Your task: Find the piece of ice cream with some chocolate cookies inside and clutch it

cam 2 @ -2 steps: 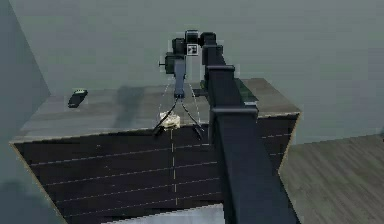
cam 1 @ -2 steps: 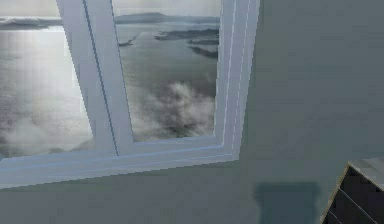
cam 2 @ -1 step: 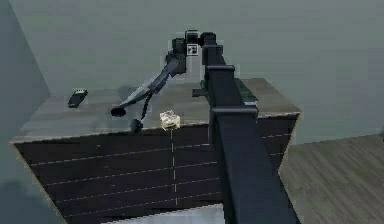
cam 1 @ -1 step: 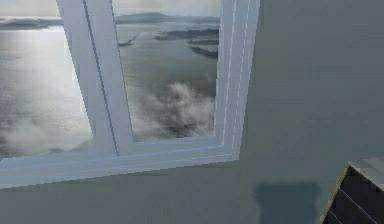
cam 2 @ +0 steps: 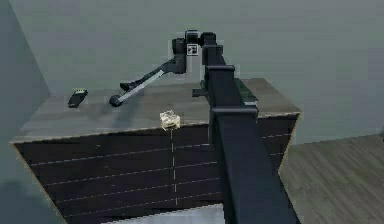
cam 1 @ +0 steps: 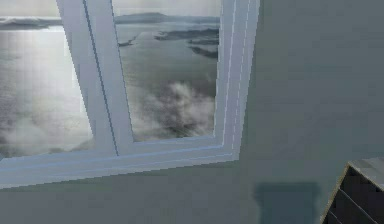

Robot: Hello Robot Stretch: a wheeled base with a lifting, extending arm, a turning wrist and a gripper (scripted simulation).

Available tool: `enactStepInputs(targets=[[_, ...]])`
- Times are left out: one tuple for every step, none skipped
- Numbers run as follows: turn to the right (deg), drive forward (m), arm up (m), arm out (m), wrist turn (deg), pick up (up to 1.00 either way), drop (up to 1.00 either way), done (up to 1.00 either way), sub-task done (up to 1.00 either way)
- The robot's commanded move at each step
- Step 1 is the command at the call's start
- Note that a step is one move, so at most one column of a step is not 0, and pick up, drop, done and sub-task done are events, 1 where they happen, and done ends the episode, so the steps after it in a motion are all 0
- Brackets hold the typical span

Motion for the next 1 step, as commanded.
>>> enactStepInputs(targets=[[0.0,0.00,0.00,0.00,45.0,0.00,0.00,0.00,0.00]])
